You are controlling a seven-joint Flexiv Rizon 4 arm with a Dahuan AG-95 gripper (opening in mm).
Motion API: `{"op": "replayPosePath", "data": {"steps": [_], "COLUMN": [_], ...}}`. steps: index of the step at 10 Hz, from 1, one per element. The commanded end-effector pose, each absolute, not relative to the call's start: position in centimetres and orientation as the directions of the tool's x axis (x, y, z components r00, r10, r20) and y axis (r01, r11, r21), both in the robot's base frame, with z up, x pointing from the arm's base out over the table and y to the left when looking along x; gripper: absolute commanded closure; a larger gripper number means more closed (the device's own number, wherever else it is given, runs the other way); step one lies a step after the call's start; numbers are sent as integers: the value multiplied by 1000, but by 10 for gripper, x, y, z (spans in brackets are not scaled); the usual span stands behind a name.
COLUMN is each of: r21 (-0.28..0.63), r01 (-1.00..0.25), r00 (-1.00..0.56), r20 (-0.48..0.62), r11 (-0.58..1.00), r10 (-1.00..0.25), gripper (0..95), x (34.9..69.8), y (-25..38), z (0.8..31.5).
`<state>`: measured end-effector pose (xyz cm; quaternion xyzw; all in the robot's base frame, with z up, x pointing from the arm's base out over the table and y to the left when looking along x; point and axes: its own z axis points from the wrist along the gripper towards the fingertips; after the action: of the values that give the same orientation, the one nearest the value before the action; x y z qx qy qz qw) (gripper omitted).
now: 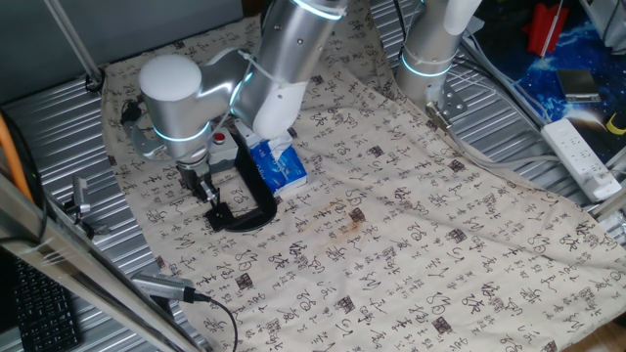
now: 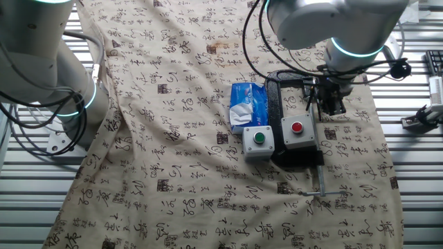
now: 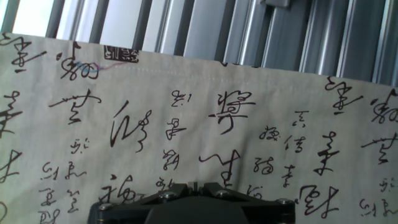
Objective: Turn the hands of a clock
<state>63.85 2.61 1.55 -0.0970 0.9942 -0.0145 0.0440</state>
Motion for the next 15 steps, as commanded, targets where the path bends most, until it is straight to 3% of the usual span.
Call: {"op": "replayPosePath", "data": {"steps": [1, 9, 15], "r21": [-37, -36, -35], "r01": [-191, -189, -189], "r00": [-977, -977, -978], "r20": [-86, -91, -85], "r11": [981, 981, 981], "r10": [-194, -192, -192], "gripper": [950, 950, 950], "x": [636, 634, 664], "y": [26, 26, 30], "z": [16, 16, 29]}}
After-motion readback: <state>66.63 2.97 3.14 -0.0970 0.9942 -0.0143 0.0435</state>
